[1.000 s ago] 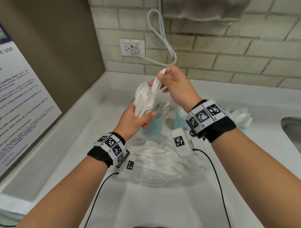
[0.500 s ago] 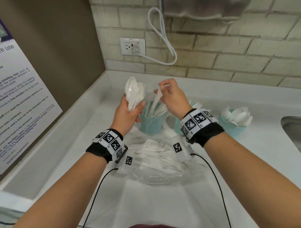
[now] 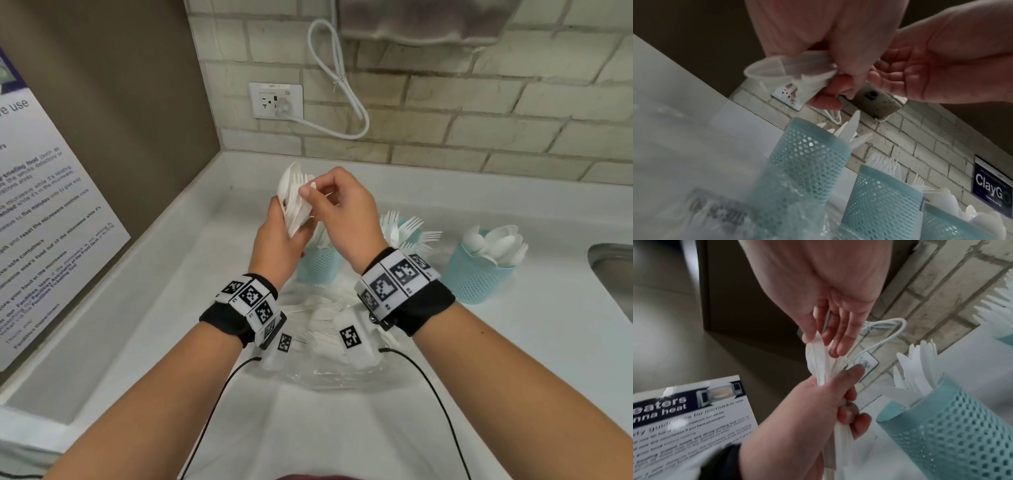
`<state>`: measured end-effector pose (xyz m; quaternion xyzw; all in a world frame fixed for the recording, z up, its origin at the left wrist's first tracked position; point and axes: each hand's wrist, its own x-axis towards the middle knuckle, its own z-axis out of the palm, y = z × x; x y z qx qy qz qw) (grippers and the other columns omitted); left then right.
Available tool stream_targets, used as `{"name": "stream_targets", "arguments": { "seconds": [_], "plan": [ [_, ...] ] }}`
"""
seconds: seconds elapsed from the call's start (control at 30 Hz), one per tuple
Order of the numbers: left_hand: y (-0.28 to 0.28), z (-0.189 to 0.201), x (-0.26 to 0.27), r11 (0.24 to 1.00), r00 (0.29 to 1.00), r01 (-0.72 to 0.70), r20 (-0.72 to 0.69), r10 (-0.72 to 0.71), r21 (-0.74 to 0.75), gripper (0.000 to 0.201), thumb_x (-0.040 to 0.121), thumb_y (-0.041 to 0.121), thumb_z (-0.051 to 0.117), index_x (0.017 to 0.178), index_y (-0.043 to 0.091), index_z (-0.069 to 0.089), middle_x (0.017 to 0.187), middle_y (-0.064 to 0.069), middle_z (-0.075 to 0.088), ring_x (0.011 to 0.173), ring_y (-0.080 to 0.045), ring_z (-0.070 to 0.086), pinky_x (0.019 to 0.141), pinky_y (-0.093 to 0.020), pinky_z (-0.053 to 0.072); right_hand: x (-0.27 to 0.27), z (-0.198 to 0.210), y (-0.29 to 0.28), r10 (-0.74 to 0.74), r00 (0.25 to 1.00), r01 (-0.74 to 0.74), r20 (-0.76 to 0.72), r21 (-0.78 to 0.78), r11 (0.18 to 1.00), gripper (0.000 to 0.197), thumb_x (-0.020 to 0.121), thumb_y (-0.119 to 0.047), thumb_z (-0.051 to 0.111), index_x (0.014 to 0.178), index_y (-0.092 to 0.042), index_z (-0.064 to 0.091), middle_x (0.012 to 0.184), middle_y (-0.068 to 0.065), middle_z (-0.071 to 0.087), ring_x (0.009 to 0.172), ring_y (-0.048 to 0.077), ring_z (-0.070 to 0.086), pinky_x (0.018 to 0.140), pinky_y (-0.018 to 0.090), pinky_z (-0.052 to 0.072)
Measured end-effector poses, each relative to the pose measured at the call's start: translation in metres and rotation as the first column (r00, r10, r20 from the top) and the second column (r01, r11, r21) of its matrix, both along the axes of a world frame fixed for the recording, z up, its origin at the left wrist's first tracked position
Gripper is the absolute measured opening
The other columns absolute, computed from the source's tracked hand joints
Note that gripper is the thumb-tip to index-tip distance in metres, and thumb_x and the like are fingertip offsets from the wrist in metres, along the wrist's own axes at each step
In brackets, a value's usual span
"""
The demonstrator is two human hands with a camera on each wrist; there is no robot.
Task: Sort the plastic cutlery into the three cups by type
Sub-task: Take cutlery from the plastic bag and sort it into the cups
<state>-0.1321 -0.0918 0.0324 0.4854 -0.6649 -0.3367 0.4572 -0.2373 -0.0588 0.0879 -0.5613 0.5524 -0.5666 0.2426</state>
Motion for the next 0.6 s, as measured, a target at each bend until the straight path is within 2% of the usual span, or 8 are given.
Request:
{"name": "stream_targets", "arguments": {
  "seconds": [0.07, 0.13, 0.2, 0.3, 0.4, 0.47, 0.53, 0.6],
  "plan": [
    [0.0, 0.0, 0.0, 1.0, 1.0, 0.023, -0.009, -0.023, 0.004, 0.043, 0.09, 0.022, 0.062, 0.127, 0.02, 0.041, 0.095, 0.009, 0.059, 0.082, -0.006, 0.062, 0.06, -0.038, 0.059, -0.005, 0.001, -0.002, 0.007, 0.999, -0.008, 0.053, 0.018, 1.0, 0.016, 0.086, -0.022, 0.066, 0.076, -0.023, 0.054, 0.083, 0.005, 0.069, 0.074, 0.025, 0.067, 0.074, 0.041, 0.057],
    [0.001, 0.001, 0.0, 0.999, 0.999, 0.04, -0.021, -0.04, 0.003, 0.041, 0.09, 0.021, 0.062, 0.126, 0.02, 0.042, 0.093, 0.016, 0.057, 0.079, -0.004, 0.061, 0.059, -0.035, 0.059, -0.009, 0.008, -0.002, 0.005, 0.998, -0.005, 0.058, 0.004, 1.0, 0.018, 0.089, -0.025, 0.064, 0.076, -0.024, 0.052, 0.08, 0.004, 0.07, 0.069, 0.018, 0.065, 0.068, 0.034, 0.054],
    [-0.001, 0.001, 0.002, 0.999, 0.998, 0.047, -0.039, -0.047, 0.003, 0.04, 0.09, 0.021, 0.062, 0.125, 0.019, 0.043, 0.093, 0.018, 0.055, 0.077, -0.005, 0.06, 0.058, -0.034, 0.058, -0.014, 0.019, -0.001, -0.017, 0.998, 0.022, 0.06, -0.076, 0.997, 0.018, 0.091, -0.026, 0.061, 0.077, -0.024, 0.05, 0.076, 0.0, 0.067, 0.063, 0.011, 0.058, 0.062, 0.027, 0.049],
    [-0.006, -0.003, 0.008, 0.999, 0.998, 0.018, -0.069, -0.015, 0.037, 0.041, 0.091, 0.025, 0.06, 0.127, 0.021, 0.041, 0.096, 0.014, 0.056, 0.078, -0.005, 0.057, 0.055, -0.026, 0.055, -0.026, 0.043, 0.001, -0.049, 0.985, 0.09, 0.167, -0.247, 0.965, 0.017, 0.095, -0.022, 0.053, 0.08, -0.024, 0.046, 0.073, 0.004, 0.064, 0.054, 0.011, 0.052, 0.05, 0.022, 0.043],
    [-0.012, -0.007, 0.016, 0.998, 0.991, 0.002, -0.137, 0.006, 0.065, 0.04, 0.093, 0.03, 0.057, 0.128, 0.019, 0.04, 0.091, 0.004, 0.056, 0.067, -0.007, 0.053, 0.049, -0.019, 0.048, -0.036, 0.051, -0.001, -0.093, 0.978, 0.154, 0.186, -0.343, 0.927, 0.017, 0.097, -0.021, 0.049, 0.081, -0.023, 0.043, 0.075, 0.008, 0.06, 0.055, 0.016, 0.054, 0.05, 0.023, 0.044],
    [-0.013, -0.007, 0.018, 0.997, 0.984, 0.012, -0.178, 0.002, 0.079, 0.034, 0.094, 0.031, 0.056, 0.121, 0.017, 0.043, 0.079, 0.002, 0.053, 0.056, -0.009, 0.048, 0.049, -0.023, 0.045, -0.036, 0.041, -0.004, -0.134, 0.987, 0.155, 0.091, -0.299, 0.942, 0.016, 0.097, -0.021, 0.049, 0.082, -0.02, 0.044, 0.075, 0.002, 0.056, 0.06, 0.02, 0.056, 0.049, 0.018, 0.044],
    [-0.012, -0.006, 0.018, 0.994, 0.969, 0.055, -0.243, -0.03, 0.096, 0.025, 0.094, 0.028, 0.056, 0.112, 0.013, 0.046, 0.066, 0.003, 0.047, 0.048, -0.008, 0.043, 0.047, -0.026, 0.041, -0.035, 0.021, -0.008, -0.128, 0.992, 0.126, 0.001, -0.157, 0.98, 0.014, 0.096, -0.02, 0.052, 0.085, -0.014, 0.046, 0.076, -0.002, 0.055, 0.065, 0.02, 0.058, 0.049, 0.013, 0.044],
    [-0.01, -0.004, 0.017, 0.988, 0.95, 0.111, -0.305, -0.073, 0.11, 0.017, 0.095, 0.025, 0.055, 0.103, 0.012, 0.048, 0.061, 0.003, 0.044, 0.044, -0.007, 0.039, 0.045, -0.024, 0.038, -0.033, -0.004, -0.013, -0.074, 0.991, 0.075, -0.112, 0.006, 0.997, 0.013, 0.093, -0.022, 0.058, 0.084, -0.014, 0.052, 0.08, -0.003, 0.059, 0.071, 0.018, 0.059, 0.058, 0.016, 0.048]
  ]
}}
